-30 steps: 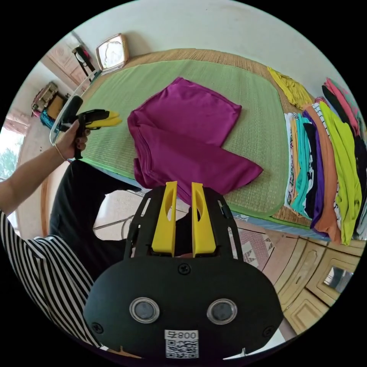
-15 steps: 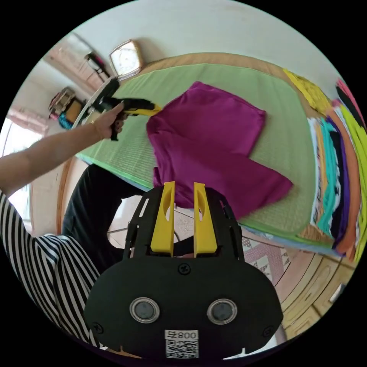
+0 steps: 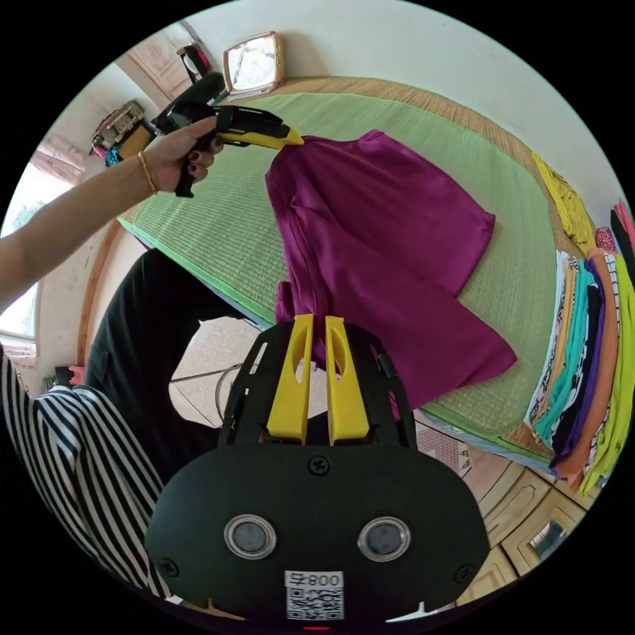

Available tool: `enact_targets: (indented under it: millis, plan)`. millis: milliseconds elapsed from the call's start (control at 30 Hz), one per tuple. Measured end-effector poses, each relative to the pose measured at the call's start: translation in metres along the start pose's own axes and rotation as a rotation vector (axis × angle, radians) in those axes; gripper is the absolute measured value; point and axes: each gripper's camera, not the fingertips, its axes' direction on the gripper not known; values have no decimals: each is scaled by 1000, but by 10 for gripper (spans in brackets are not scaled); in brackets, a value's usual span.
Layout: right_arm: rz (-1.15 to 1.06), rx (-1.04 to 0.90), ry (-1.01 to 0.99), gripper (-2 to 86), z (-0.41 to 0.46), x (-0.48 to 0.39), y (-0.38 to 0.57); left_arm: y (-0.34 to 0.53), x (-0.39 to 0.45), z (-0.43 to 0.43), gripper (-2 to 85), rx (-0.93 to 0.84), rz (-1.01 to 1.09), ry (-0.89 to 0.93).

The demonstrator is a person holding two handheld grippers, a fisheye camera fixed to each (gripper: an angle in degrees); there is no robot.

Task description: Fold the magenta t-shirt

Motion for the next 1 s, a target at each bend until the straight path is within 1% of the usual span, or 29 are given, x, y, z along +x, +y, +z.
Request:
enact_targets:
  millis: [267, 367, 533, 600, 767, 867, 1000]
  plan:
    - [63, 121, -45, 30, -68, -20, 51, 48, 48, -50, 20, 77, -5, 73]
    - [87, 193, -39, 28, -97, -32, 75, 74, 69, -74, 19, 127, 5, 106]
    - [110, 382, -10, 23, -165, -58, 121, 129, 123, -130, 19, 246, 102, 126]
    - [103, 451, 1, 22, -188, -70, 136, 148, 140, -148, 19, 269, 131, 120]
    - [17, 596, 40, 20, -247, -113, 163, 204, 173, -181, 19, 322, 166, 118]
    - [-68, 664, 66, 20, -279, -145, 174, 242, 182, -196, 19, 363, 134, 169]
    - [-148, 724, 79, 19, -311, -183, 190, 293, 194, -216, 16, 437, 106, 303]
